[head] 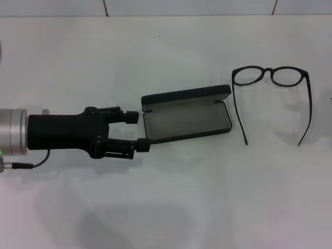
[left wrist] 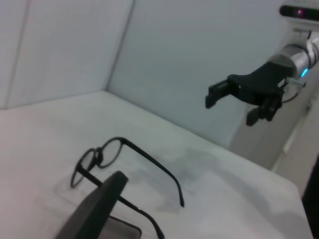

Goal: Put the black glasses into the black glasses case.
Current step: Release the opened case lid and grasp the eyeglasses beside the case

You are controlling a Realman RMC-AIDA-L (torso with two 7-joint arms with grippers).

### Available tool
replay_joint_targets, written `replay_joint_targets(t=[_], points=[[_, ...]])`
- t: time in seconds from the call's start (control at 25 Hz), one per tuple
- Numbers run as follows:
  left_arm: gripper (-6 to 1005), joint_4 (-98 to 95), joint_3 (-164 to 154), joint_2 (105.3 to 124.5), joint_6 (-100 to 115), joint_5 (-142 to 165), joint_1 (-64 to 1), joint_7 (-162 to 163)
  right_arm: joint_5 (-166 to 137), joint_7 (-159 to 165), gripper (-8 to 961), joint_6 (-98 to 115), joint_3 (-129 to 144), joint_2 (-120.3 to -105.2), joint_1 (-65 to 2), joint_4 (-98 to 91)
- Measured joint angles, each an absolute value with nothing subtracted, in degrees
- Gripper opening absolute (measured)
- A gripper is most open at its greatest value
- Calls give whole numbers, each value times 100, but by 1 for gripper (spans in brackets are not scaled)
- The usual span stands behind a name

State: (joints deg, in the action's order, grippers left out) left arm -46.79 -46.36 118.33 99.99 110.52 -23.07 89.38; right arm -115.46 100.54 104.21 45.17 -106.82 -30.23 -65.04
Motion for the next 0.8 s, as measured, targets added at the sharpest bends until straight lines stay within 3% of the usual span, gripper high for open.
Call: replay_joint_targets(t=[0.24,0.48,0.8], points=[[893,-4269,-4425,11815,9982,11065,-2352,8661,-13615,11854,852,11327,4579,-10716,-4312,-7668],[893,-4221,-4437,11865,9961,11115,-2395,8566,-14866,12393,852,11376,5832,-10770,-5094,-7898],[894,-4215,-4459,11901,9910,11326,-2652,8635,-15915,12243,806,10269,7025,-11170,-5580,-7279]])
